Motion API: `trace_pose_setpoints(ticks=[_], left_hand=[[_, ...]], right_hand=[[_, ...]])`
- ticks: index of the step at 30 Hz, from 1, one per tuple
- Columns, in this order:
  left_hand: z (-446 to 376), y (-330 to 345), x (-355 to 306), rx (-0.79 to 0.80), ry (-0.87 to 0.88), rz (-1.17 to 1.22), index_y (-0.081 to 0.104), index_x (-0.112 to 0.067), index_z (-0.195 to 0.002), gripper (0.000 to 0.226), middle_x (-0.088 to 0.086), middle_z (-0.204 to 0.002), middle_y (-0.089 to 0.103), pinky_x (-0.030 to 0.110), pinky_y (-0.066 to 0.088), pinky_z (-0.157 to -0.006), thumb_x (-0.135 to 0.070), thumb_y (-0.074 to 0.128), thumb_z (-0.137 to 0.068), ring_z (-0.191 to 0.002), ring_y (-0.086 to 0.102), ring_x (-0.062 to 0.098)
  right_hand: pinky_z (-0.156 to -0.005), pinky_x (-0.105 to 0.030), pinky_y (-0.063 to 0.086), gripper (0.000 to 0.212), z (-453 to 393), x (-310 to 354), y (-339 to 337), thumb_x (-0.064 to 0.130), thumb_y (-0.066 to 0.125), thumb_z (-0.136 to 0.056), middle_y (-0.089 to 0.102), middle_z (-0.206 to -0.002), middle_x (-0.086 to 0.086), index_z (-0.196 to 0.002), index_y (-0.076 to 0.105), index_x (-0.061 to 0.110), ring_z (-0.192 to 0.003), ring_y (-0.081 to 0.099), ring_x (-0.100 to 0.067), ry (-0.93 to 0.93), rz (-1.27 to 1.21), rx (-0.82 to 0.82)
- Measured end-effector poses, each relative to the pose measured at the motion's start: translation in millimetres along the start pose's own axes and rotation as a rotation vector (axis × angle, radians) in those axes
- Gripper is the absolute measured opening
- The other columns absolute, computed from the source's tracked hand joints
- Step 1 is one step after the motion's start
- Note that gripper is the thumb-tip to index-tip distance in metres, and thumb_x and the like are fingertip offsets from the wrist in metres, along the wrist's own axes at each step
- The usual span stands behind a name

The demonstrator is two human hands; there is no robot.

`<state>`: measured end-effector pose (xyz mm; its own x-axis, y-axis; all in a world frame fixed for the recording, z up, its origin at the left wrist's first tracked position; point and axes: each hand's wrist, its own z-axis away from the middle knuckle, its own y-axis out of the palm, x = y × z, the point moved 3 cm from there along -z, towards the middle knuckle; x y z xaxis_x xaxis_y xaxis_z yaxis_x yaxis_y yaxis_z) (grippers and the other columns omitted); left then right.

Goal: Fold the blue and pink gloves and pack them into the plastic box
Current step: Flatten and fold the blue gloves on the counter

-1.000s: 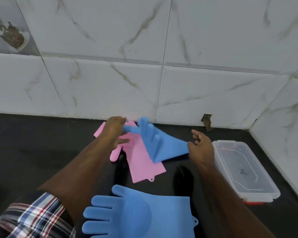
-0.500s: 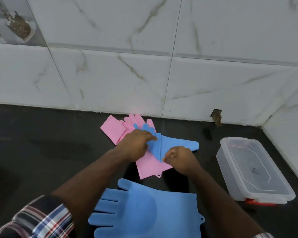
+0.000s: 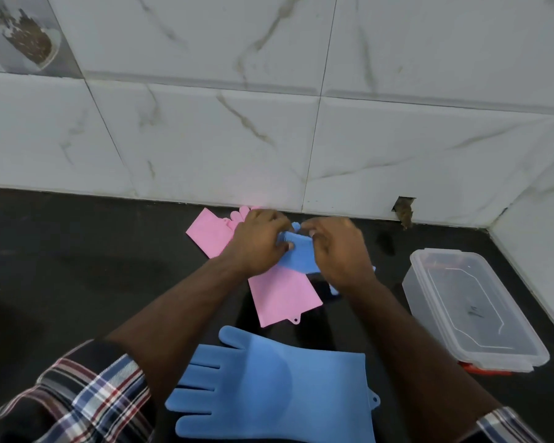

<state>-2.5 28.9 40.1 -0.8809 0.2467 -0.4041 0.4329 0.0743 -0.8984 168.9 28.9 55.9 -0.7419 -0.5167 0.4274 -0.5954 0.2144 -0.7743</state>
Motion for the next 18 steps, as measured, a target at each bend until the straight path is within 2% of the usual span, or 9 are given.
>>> trace_pose_setpoints(ticks=[2,4,6,8,10,11,13,16,18], left_hand=[[-3,-9,-3,-0.045,0.017,0.023,0.065,-0.023,-0.096,0.022,-0.004,-0.118,0.061,0.042,0.043,-0.096,-0.037,0.068,-0.079,-0.119,0.047,0.024],[-1,-16,-8,-0.056,0.042,0.035,0.062,-0.023,-0.087,0.022,-0.006,-0.109,0.064,0.037,0.043,-0.091,-0.041,0.069,-0.077,-0.114,0.049,0.021],[2,-21,-12,-0.073,0.025,0.043,0.058,-0.026,-0.078,0.02,-0.009,-0.095,0.066,0.036,0.042,-0.088,-0.042,0.07,-0.078,-0.101,0.053,0.016],[5,-22,-13,-0.065,-0.009,-0.001,0.048,-0.029,-0.068,0.027,-0.011,-0.071,0.059,0.04,0.04,-0.095,-0.046,0.066,-0.08,-0.076,0.052,0.009],[9,-23,-14,-0.022,-0.035,-0.048,0.044,-0.03,-0.071,0.03,-0.012,-0.061,0.051,0.041,0.03,-0.104,-0.049,0.062,-0.085,-0.065,0.046,-0.002],[12,-25,-13,0.0,-0.04,-0.055,0.046,-0.03,-0.075,0.029,-0.013,-0.062,0.05,0.041,0.028,-0.103,-0.052,0.061,-0.087,-0.065,0.045,-0.004],[21,-29,-8,0.064,-0.042,-0.043,0.053,-0.029,-0.084,0.028,-0.012,-0.07,0.057,0.037,0.034,-0.094,-0.056,0.063,-0.086,-0.069,0.05,0.003],[40,-33,3,0.236,-0.055,0.068,0.061,-0.029,-0.092,0.025,-0.01,-0.083,0.062,0.033,0.044,-0.074,-0.048,0.073,-0.082,-0.08,0.056,0.013],[54,-36,7,0.279,-0.027,0.098,0.067,-0.024,-0.092,0.019,-0.011,-0.084,0.065,0.031,0.046,-0.075,-0.038,0.076,-0.083,-0.083,0.059,0.013]], right_hand=[[-0.093,-0.043,0.048,0.034,5,-8,-8,0.037,0.057,-0.089,0.069,-0.116,0.004,-0.119,0.066,0.023,-0.11,0.059,-0.021,0.117,-0.09,-0.012],[-0.1,-0.045,0.043,0.061,21,-14,-2,0.054,0.066,-0.081,0.058,-0.132,0.004,-0.134,0.054,0.025,-0.122,0.05,-0.02,0.22,-0.037,0.145],[-0.1,-0.044,0.042,0.076,43,-19,9,0.057,0.069,-0.076,0.052,-0.135,0.001,-0.14,0.047,0.024,-0.124,0.046,-0.022,0.281,0.04,0.248],[-0.095,-0.042,0.044,0.062,60,-23,16,0.044,0.068,-0.082,0.054,-0.129,-0.002,-0.137,0.05,0.022,-0.118,0.05,-0.024,0.288,0.064,0.224],[-0.088,-0.04,0.049,0.033,69,-22,15,0.026,0.057,-0.09,0.063,-0.114,-0.004,-0.122,0.06,0.019,-0.105,0.059,-0.025,0.29,0.061,0.172],[-0.083,-0.04,0.05,0.025,70,-21,11,0.019,0.052,-0.091,0.065,-0.104,-0.004,-0.113,0.063,0.018,-0.096,0.061,-0.025,0.3,0.067,0.159],[-0.076,-0.035,0.049,0.025,71,-18,2,0.013,0.048,-0.091,0.066,-0.095,-0.004,-0.108,0.066,0.017,-0.087,0.062,-0.023,0.306,0.078,0.118],[-0.078,-0.03,0.044,0.029,75,-11,-18,0.011,0.051,-0.091,0.068,-0.103,-0.005,-0.115,0.068,0.015,-0.092,0.061,-0.021,0.289,0.101,0.065],[-0.078,-0.028,0.042,0.029,81,-6,-29,0.01,0.053,-0.091,0.069,-0.105,-0.008,-0.115,0.068,0.012,-0.094,0.061,-0.023,0.258,0.122,0.083]])
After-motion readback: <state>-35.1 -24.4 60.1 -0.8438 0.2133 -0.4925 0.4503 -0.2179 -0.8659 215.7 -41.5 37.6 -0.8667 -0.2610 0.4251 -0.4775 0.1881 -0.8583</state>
